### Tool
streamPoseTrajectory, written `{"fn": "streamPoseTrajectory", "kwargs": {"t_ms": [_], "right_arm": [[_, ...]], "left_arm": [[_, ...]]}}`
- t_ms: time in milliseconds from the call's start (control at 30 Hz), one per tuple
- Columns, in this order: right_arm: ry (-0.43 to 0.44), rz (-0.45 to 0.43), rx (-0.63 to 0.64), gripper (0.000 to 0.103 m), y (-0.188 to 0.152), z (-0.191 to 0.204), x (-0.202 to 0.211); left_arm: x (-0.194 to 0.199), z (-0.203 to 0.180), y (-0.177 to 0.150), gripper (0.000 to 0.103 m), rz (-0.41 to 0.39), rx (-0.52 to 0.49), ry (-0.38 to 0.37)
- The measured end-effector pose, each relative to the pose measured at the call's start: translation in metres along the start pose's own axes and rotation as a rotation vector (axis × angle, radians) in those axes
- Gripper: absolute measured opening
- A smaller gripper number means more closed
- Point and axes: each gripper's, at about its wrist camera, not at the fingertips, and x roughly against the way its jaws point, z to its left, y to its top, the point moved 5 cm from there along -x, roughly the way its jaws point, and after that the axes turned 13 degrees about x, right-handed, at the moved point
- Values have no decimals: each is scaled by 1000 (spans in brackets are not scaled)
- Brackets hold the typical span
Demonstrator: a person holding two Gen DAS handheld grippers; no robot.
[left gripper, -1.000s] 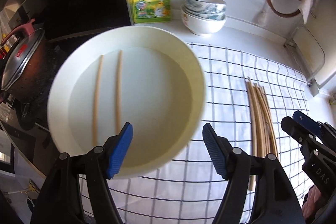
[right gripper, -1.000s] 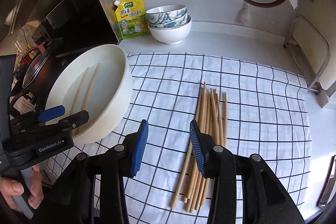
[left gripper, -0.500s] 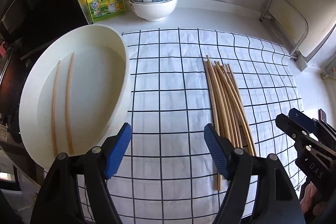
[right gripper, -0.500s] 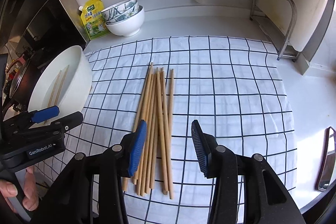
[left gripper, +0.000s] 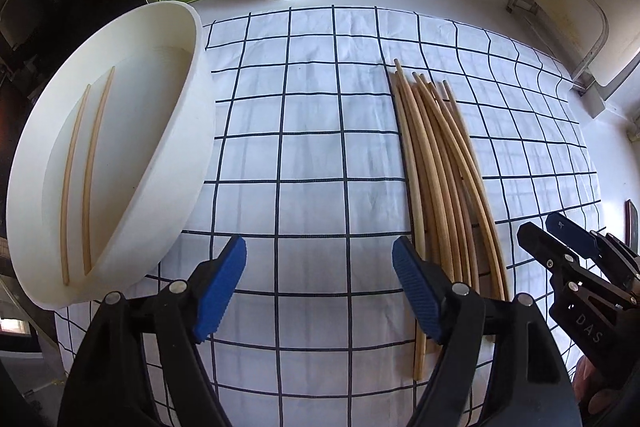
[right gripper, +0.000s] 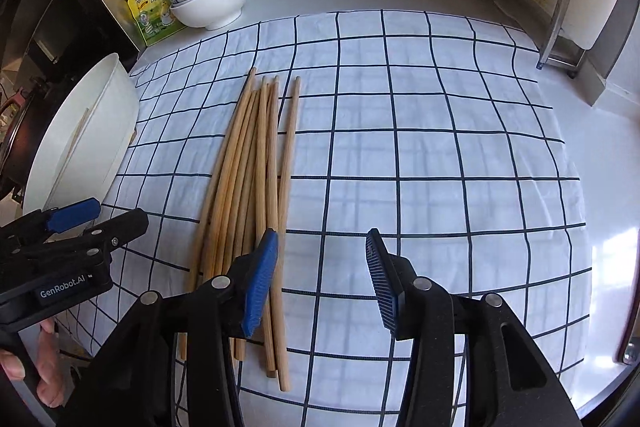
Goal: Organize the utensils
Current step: 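Move both open tools back down to the chopstick pile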
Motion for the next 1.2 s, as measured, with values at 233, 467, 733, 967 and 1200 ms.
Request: {"fn": "streamPoseTrajectory", "kwargs": {"t_ms": [233,467,733,967,1200], "right_arm": [[-14,-1,12,44,3,1,-8],[-33,-1,11,44,7,-4,-15],[-40,6,5,44,8,-8,-21],[-53,10,19,44,7,-6,-25],[-39,7,34,44,9,0,-27]], "left_arm": [[-6,0,-4,75,1,0,8],[-10,-1,-5,75,6,-1,14],[-14,-1,-2,75,5,-4,26],[-15,-2,-3,75,3,-3,33],[-15,-1,-2,75,0,6,35]]}}
